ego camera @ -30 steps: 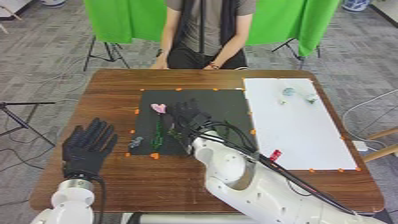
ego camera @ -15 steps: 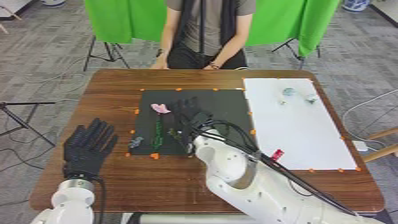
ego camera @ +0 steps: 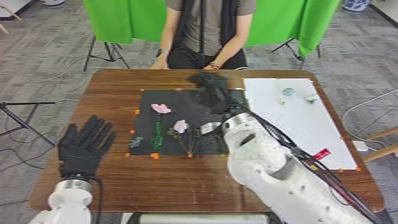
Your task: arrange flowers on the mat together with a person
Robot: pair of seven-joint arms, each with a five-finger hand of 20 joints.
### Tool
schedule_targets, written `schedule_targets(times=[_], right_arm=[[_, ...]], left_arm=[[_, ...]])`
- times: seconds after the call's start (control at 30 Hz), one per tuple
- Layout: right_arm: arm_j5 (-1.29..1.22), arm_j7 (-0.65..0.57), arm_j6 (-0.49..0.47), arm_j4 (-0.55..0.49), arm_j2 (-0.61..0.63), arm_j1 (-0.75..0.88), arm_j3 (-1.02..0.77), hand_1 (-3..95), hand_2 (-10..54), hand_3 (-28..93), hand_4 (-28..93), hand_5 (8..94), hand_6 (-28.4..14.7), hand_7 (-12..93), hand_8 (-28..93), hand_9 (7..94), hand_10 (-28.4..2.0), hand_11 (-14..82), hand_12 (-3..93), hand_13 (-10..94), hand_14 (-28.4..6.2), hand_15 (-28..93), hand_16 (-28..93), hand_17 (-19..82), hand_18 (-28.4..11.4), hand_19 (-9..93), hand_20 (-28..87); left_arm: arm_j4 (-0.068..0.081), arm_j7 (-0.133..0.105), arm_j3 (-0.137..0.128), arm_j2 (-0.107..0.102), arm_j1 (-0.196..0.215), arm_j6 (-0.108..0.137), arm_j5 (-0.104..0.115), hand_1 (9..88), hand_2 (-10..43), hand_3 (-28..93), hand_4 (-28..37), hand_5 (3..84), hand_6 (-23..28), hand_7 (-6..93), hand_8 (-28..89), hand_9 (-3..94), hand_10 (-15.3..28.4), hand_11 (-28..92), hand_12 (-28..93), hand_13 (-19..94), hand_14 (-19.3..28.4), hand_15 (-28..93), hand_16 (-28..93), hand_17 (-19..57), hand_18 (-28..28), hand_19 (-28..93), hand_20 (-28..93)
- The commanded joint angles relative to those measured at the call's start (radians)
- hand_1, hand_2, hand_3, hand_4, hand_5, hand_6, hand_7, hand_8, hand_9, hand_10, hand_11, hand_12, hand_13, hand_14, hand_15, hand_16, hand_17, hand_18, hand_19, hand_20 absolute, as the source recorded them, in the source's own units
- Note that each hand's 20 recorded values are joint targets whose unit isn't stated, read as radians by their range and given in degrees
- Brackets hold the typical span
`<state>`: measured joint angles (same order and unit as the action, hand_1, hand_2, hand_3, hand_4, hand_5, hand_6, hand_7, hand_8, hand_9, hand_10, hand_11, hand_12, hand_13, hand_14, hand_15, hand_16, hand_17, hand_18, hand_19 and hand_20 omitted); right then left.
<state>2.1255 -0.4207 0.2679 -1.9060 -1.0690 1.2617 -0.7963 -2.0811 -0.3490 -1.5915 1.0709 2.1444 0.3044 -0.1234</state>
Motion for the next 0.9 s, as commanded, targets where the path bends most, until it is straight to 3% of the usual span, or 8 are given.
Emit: schedule_targets(times=[0.03,0.13,0.23,0.33,0.43,0.63,0.73,0.9], right_arm=[[-0.245,0.220,0.077,-0.085,0.203,0.289,-0.354,35.5,5.7,82,-28,52.3,-2.8,16,-13,56.2,-13.8,12.0,14.0,52,-12.9,30,17,20,-18.2,55,14],[-0.397,0.254,0.071,-0.135,0.228,0.413,-0.497,34.4,6.5,82,-28,50.9,-2.7,15,-13,54.6,-13.4,11.3,13.7,50,-12.9,26,17,19,-17.7,51,13],[-0.523,0.264,0.075,-0.193,0.241,0.559,-0.646,32.9,7.1,82,-27,49.2,-2.6,15,-13,52.2,-13.3,10.2,13.2,47,-12.9,21,17,19,-17.6,49,13],[-0.671,0.311,0.068,-0.231,0.231,0.692,-0.778,31.0,7.6,82,-27,47.9,-2.8,15,-13,50.1,-13.0,8.7,12.3,45,-12.7,15,17,19,-16.7,46,14],[-0.767,0.349,0.069,-0.248,0.211,0.787,-0.871,29.4,8.0,81,-27,47.2,-2.9,14,-12,48.6,-13.0,7.7,11.8,42,-12.8,13,17,19,-16.6,43,14],[-0.867,0.390,0.089,-0.271,0.152,0.870,-0.959,27.8,8.2,82,-27,46.6,-2.9,14,-12,46.9,-12.9,6.8,11.2,40,-12.3,12,16,19,-15.6,40,14],[-0.873,0.400,0.089,-0.278,0.141,0.889,-0.970,27.7,8.4,82,-27,46.6,-2.9,14,-12,46.9,-12.8,6.8,11.1,40,-12.2,12,15,19,-15.6,40,15],[-0.869,0.406,0.068,-0.291,0.117,0.926,-0.994,27.9,8.5,82,-27,46.8,-2.8,14,-12,47.1,-12.6,6.9,11.0,40,-12.0,13,15,19,-15.7,40,16]], left_arm=[[0.007,-0.023,-0.029,-0.024,0.009,-0.012,-0.016,24.2,19.1,70,-28.3,47.9,8.7,10.9,-10,43.0,14.0,18,5,33,15.7,30,-8,-4.2,17.0,42,9],[0.013,-0.029,-0.044,-0.032,-0.001,-0.018,-0.030,24.1,19.3,70,-28.3,47.6,8.8,10.5,-10,42.4,14.0,18,5,33,15.6,29,-8,-4.2,16.7,42,8],[0.023,-0.038,-0.055,-0.036,-0.022,-0.030,-0.031,24.4,19.3,69,-28.3,47.0,8.7,10.1,-10,41.7,13.8,17,5,32,15.3,28,-8,-4.2,16.3,41,8],[0.024,-0.049,-0.082,-0.038,-0.026,-0.044,-0.053,24.5,19.5,68,-28.3,46.2,8.7,9.7,-10,40.8,13.7,17,5,31,14.9,27,-8,-4.3,15.8,41,8],[0.026,-0.054,-0.103,-0.036,-0.025,-0.057,-0.060,24.2,19.4,68,-28.3,45.1,8.7,9.1,-10,39.5,13.5,17,5,30,14.5,26,-8,-4.2,15.4,40,7],[0.023,-0.069,-0.122,-0.031,-0.012,-0.063,-0.050,23.2,18.8,70,-28.3,44.3,8.6,8.7,-9,37.7,13.3,16,5,28,13.9,25,-8,-4.4,14.9,39,7],[0.024,-0.086,-0.125,-0.017,-0.009,-0.067,-0.015,23.5,16.5,73,-28.3,43.5,8.5,8.7,-9,37.0,13.1,16,5,28,13.5,24,-8,-4.4,14.7,39,7],[0.011,-0.083,-0.137,0.001,0.018,-0.067,-0.022,23.9,15.9,73,-28.3,42.5,8.4,8.7,-9,36.5,12.9,16,5,27,13.2,24,-8,-4.3,14.6,39,7]])
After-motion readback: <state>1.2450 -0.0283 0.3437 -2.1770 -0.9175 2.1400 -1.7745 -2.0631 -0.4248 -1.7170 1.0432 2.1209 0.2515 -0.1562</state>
